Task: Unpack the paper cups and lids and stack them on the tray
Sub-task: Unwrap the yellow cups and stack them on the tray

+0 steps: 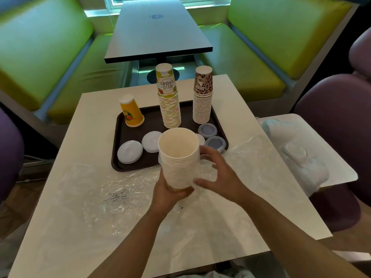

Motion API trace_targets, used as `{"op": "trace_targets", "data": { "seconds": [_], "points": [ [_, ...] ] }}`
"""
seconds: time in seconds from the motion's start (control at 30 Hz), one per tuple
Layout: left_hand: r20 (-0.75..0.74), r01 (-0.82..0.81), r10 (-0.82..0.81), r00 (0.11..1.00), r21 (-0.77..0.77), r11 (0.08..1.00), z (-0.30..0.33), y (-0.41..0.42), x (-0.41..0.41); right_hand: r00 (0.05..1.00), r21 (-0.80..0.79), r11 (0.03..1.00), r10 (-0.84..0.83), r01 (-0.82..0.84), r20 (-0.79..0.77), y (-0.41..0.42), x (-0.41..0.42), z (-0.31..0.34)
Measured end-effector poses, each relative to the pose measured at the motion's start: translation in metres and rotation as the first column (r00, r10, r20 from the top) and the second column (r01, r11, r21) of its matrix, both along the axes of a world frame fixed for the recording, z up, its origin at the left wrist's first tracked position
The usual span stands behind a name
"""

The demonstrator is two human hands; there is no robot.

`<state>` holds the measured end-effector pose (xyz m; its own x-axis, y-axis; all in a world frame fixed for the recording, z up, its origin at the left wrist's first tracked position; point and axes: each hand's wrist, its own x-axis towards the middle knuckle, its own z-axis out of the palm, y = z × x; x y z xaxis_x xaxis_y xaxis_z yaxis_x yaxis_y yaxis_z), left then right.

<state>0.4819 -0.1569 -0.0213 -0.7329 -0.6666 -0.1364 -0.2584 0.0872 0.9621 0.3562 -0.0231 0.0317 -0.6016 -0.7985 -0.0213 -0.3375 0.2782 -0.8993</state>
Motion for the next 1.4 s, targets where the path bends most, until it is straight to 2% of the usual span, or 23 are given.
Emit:
{"op": "trace_targets", "data": {
  "seconds": [0.17, 0.3, 0.47, 0.53, 0.63, 0.7, 0.83, 1.03, 1.17, 1.3, 1.4],
  "points": [
    [0.059, 0.009, -0.01, 0.998, 0.012, 1.0, -0.023, -0.001, 0.006, 0.989, -0.065, 0.997, 0.041, -0.032, 0.144, -0.025, 0.024, 0.0],
    [0.045, 0.036, -0.036, 0.998, 0.005, 0.999, -0.028, 0.0, 0.009, 0.993, -0.046, 0.999, -0.001, 0.007, 0.122, -0.032, 0.034, -0.013],
    [0.079, 0.203, -0.206, 0.975, 0.05, 0.978, -0.013, -0.012, 0.013, 0.995, -0.001, 1.0, -0.022, 0.022, 0.101, -0.034, 0.032, -0.024],
    [0.035, 0.253, -0.257, 0.966, 0.082, 0.964, 0.0, -0.016, 0.016, 0.992, 0.024, 0.999, -0.044, 0.041, 0.115, -0.032, 0.032, -0.03],
    [-0.051, 0.324, -0.321, 0.946, 0.05, 0.945, 0.02, -0.018, 0.017, 0.991, 0.045, 0.997, -0.061, 0.056, 0.121, -0.03, 0.033, -0.037],
    [-0.065, 0.291, -0.29, 0.955, 0.011, 0.957, 0.028, -0.014, 0.012, 0.989, 0.044, 0.998, -0.057, 0.051, 0.137, -0.031, 0.034, -0.038],
    [-0.074, 0.076, -0.077, 0.994, -0.013, 0.997, 0.035, -0.005, 0.003, 0.995, 0.049, 0.995, -0.089, 0.087, 0.037, -0.037, 0.04, -0.029],
    [-0.193, 0.001, -0.021, 0.981, -0.105, 0.994, 0.073, -0.02, 0.01, 0.995, 0.006, 0.996, -0.088, 0.088, -0.057, -0.056, 0.048, 0.006],
    [-0.196, -0.071, 0.027, 0.98, -0.219, 0.973, 0.098, -0.042, 0.03, 0.992, -0.067, 0.997, 0.048, -0.04, 0.115, -0.076, 0.062, 0.036],
    [-0.102, -0.079, 0.048, 0.994, -0.322, 0.944, 0.106, -0.072, 0.056, 0.934, -0.177, 0.962, 0.249, -0.208, 0.256, -0.085, 0.069, 0.06],
    [-0.007, -0.042, 0.042, 0.999, -0.378, 0.925, 0.103, -0.091, 0.077, 0.874, -0.28, 0.948, 0.259, -0.15, 0.411, -0.088, 0.072, 0.068]
  ]
}}
